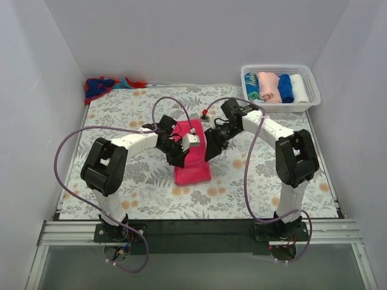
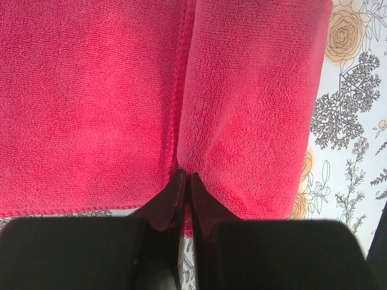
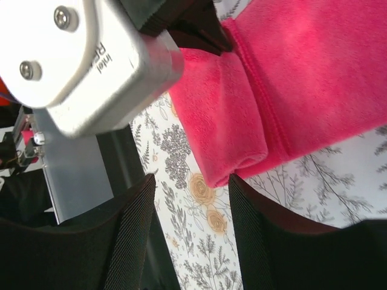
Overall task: Roll the towels
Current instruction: Roll the towel
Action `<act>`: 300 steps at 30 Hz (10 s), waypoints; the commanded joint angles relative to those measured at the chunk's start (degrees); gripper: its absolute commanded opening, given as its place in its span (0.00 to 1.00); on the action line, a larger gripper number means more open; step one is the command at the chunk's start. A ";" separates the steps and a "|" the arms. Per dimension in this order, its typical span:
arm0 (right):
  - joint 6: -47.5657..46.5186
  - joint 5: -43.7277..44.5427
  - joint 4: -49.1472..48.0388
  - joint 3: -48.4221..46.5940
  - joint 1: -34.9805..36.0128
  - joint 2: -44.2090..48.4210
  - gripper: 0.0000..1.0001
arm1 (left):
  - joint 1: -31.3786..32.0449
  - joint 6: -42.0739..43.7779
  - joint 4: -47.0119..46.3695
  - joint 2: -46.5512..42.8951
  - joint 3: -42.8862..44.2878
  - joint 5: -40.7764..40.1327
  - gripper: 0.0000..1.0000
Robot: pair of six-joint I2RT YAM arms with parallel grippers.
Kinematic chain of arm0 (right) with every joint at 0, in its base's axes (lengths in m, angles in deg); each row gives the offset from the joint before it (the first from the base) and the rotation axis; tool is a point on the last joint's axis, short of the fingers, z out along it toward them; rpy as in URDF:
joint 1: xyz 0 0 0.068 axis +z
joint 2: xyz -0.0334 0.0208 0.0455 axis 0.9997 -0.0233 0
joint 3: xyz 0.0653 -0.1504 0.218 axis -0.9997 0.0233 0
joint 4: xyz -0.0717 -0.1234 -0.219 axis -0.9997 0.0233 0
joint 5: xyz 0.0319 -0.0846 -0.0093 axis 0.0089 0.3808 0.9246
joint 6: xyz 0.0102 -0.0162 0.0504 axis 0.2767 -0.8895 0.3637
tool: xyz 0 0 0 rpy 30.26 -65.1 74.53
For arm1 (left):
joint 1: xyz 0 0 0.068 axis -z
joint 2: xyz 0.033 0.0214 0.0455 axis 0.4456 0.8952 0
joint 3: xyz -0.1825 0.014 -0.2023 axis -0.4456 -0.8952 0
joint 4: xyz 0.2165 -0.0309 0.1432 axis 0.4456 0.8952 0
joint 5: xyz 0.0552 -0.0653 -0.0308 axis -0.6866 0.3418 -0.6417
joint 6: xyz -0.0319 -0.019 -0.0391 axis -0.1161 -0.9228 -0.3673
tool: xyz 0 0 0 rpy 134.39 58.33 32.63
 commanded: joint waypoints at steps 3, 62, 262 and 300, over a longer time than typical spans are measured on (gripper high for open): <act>3.30 -5.13 -3.29 0.27 2.53 -5.14 0.47 | -0.13 -0.67 -2.71 -0.49 1.33 -1.60 0.07; 1.10 25.29 -23.60 16.18 -9.77 33.93 0.87 | 10.09 6.18 10.70 3.61 -4.95 6.83 0.00; -7.78 -4.78 6.28 -11.24 15.01 -37.32 0.01 | 18.23 15.40 -4.12 -42.52 -25.57 -18.38 0.74; -3.20 2.86 3.21 -5.10 -1.76 -13.87 0.61 | 6.74 19.96 19.66 -7.56 -14.07 3.49 0.00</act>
